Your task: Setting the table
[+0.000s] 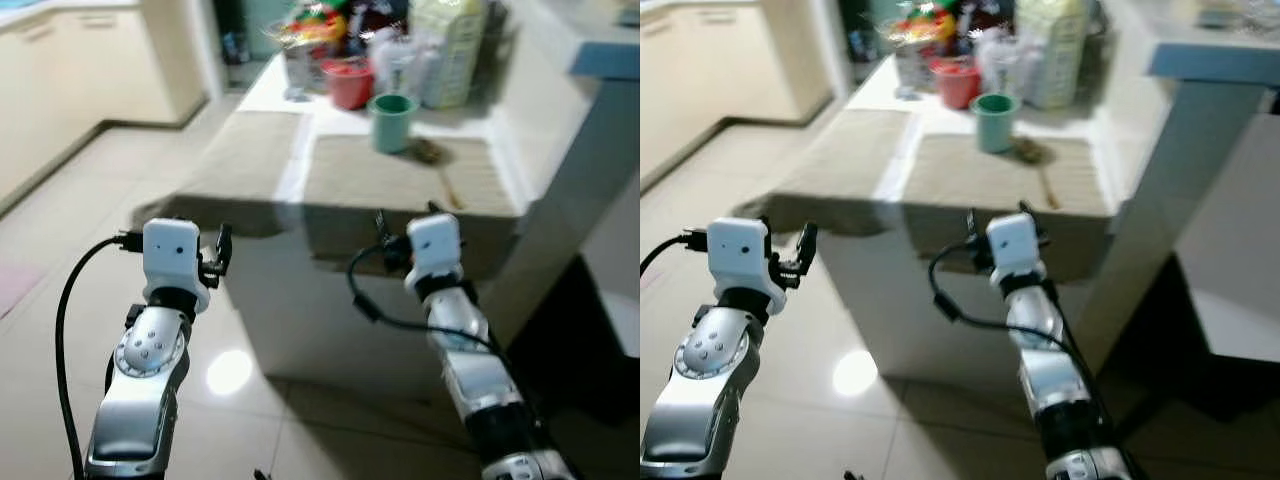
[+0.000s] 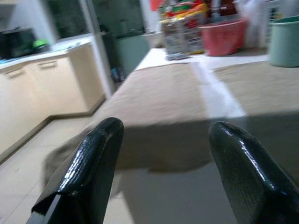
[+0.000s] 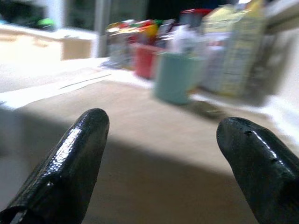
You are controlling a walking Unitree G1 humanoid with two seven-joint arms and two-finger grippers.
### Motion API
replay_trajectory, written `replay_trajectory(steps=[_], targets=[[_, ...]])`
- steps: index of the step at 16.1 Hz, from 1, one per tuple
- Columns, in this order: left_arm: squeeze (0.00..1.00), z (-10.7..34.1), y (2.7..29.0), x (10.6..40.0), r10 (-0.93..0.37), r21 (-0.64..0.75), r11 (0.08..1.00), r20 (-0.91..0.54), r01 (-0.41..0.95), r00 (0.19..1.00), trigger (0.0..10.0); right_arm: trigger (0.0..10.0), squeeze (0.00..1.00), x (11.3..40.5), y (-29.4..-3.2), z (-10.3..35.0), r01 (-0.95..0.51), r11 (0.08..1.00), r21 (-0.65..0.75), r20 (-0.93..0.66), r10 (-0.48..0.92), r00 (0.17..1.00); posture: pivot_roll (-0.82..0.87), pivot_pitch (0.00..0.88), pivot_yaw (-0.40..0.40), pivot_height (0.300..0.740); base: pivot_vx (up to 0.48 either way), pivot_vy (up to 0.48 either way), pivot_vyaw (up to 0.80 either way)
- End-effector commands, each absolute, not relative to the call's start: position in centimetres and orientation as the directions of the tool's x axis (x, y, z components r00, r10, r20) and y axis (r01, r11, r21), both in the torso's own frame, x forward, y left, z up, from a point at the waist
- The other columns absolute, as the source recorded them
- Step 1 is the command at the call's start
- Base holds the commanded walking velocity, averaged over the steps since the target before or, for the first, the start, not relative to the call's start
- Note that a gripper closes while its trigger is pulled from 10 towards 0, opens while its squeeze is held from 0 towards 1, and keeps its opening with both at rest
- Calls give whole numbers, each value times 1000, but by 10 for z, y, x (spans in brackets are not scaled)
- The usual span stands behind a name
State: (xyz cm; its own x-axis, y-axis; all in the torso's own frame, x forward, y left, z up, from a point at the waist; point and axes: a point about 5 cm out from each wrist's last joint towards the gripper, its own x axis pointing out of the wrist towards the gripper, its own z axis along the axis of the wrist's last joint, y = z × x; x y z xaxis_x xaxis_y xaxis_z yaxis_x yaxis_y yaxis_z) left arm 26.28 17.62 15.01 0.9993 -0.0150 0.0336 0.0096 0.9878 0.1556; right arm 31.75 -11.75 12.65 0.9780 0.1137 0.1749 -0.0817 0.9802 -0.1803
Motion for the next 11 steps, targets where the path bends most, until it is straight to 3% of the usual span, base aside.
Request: replay_trajectory(steps=[1,6,11], targets=[[0,155,171,264,-46,166,985,55,36,997,10000,10000,0,325,-127,138,-21,994,-110,195,42,980,-65,0,77,740,480,0,0],[0,154,167,265,-77,163,984,49,68,996,10000,10000,0,340,-134,143,51,998,-49,165,-42,985,-61,0,81,740,480,0,0],[0,156,167,266,-80,162,984,58,69,995,10000,10000,0,356,-121,169,19,999,-34,225,-10,974,-57,0,84,740,0,0,0]])
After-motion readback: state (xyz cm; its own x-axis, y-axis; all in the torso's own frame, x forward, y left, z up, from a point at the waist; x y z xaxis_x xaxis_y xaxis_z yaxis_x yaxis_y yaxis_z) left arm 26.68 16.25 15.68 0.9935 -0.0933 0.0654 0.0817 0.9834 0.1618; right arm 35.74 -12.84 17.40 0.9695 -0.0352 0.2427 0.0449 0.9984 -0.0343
